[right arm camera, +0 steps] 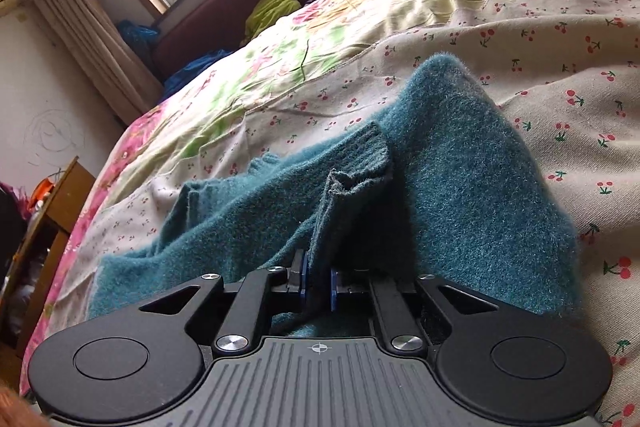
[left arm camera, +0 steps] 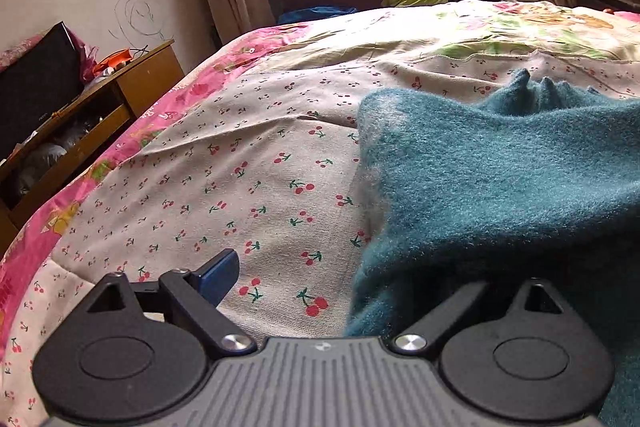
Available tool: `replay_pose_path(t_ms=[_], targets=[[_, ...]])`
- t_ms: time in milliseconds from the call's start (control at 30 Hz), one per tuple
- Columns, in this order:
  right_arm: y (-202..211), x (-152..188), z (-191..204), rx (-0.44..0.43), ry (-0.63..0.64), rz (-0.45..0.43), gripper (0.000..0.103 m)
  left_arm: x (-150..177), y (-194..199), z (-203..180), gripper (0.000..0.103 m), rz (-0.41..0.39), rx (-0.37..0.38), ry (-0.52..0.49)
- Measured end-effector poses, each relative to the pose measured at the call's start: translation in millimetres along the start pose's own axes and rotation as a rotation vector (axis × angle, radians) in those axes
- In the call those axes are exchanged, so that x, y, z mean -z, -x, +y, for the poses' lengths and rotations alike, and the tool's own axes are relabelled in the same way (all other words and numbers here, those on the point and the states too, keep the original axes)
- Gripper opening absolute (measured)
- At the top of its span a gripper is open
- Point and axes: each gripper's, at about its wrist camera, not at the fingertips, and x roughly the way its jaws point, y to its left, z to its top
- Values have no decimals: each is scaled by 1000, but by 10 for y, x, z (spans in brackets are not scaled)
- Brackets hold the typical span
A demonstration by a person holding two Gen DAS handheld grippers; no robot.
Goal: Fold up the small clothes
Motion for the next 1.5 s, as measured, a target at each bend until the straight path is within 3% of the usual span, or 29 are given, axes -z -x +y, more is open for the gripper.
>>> replay_pose_path(t_ms=[67,300,467,700,900,1000,1167,1500], targets=[[36,-8,21,-3,16,3,17,-12,5,-11,103,-4,-12,-2],[129,-23,-117,-11,-41,18,17,27,4,120,103,42,12,90],[220,-92,-99,12,-12,9,20,54,111,143,103,56,40,45],[242,-103,-51,34,68,13,13,137,421,251,103,17,85,-13],[205,-100,31,47,117,6,12,33,642,204,103,-71,122,-11],[201,-144,56,47,120,-11,11,-36,714,20,103,-121,157,-45],[128,-139,-5,69,105,40,11,-103,802,-412,103,-185,228,-129],[387,-319,226,-128,125,31,11,-268,874,-1446,103,-369,304,-348]])
